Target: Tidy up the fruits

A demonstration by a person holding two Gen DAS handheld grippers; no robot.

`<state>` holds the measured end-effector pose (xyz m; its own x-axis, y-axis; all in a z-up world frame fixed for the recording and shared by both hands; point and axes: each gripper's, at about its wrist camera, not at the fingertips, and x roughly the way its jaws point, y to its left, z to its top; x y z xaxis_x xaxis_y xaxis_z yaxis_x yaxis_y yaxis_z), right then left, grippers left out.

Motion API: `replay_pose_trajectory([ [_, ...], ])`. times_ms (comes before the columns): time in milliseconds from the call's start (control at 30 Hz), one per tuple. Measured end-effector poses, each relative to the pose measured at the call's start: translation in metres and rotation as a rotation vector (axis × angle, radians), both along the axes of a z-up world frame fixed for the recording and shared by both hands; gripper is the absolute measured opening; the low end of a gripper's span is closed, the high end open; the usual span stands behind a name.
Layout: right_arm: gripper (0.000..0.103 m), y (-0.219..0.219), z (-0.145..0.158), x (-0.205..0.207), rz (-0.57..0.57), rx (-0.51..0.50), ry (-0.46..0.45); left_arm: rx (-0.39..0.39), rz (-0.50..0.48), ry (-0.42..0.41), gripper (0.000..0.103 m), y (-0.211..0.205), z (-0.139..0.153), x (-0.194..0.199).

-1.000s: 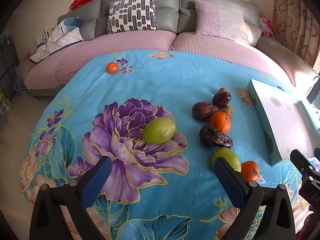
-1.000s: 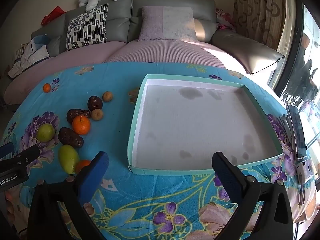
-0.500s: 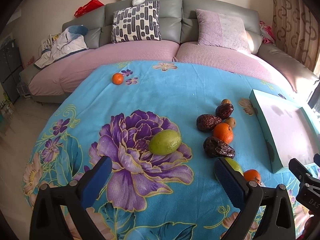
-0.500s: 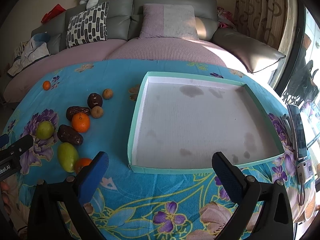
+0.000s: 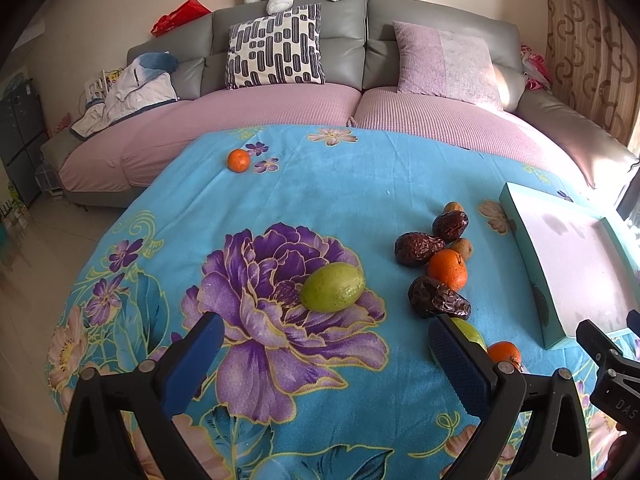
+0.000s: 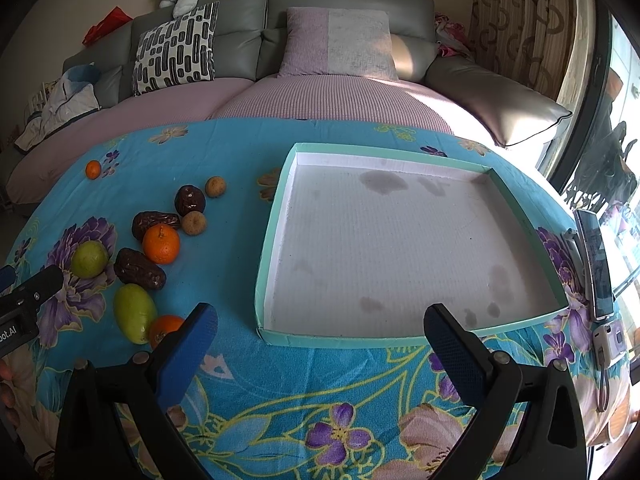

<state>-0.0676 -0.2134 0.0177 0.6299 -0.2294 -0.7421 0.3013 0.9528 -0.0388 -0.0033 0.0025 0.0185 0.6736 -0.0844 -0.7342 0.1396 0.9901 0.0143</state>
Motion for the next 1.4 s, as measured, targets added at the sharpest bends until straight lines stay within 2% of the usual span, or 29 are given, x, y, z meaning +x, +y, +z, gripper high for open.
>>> replay_pose_trajectory([
  [1400, 0.103, 0.0051, -0.0031, 0.0015, 0.021, -0.003, 0.019, 0.014, -0.003, -0.002, 0.103, 0.0022, -0.0056, 0.0039],
])
